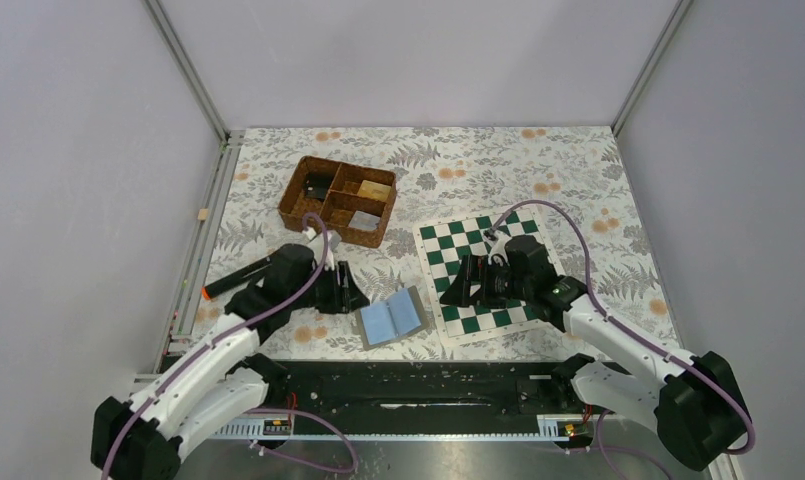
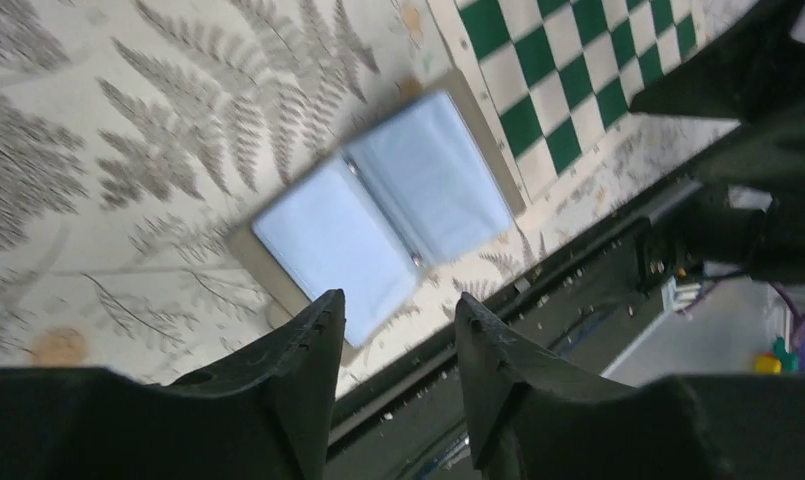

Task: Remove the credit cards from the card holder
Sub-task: Reset both arms

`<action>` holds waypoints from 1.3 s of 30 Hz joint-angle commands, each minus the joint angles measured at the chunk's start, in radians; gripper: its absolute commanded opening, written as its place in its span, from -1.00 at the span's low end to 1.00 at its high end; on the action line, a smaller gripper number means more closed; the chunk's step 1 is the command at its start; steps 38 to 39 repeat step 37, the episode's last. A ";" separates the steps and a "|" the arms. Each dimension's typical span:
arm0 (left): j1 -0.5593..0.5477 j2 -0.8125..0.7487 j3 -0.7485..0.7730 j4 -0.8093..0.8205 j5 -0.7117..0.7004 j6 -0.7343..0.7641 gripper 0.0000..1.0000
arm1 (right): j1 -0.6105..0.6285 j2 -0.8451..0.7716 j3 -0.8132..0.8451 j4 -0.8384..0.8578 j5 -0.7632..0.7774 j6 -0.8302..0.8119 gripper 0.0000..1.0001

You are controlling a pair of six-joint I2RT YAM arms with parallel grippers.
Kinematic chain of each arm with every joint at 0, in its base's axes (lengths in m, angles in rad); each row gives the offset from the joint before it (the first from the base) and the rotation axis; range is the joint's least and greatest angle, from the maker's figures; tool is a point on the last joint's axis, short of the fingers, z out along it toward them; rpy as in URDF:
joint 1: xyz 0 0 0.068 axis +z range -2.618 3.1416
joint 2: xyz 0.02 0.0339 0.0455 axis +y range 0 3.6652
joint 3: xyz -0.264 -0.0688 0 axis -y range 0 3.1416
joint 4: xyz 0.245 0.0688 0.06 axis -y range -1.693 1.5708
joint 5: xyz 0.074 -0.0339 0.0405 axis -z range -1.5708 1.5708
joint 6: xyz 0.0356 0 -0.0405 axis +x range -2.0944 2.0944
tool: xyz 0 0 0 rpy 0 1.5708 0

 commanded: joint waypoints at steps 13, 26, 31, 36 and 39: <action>-0.076 -0.390 0.092 -0.067 -0.093 0.058 0.98 | -0.004 -0.525 0.203 -0.489 0.410 -0.173 0.99; -0.076 -0.513 0.087 -0.102 -0.220 0.052 0.98 | -0.003 -0.722 0.237 -0.594 0.525 -0.164 0.99; -0.075 -0.506 0.086 -0.098 -0.208 0.052 0.98 | -0.004 -0.714 0.245 -0.601 0.526 -0.156 0.99; -0.077 -0.504 0.083 -0.098 -0.211 0.053 0.98 | -0.004 -0.725 0.233 -0.598 0.528 -0.147 0.99; -0.076 -0.503 0.083 -0.098 -0.212 0.052 0.98 | -0.003 -0.725 0.230 -0.599 0.528 -0.145 0.99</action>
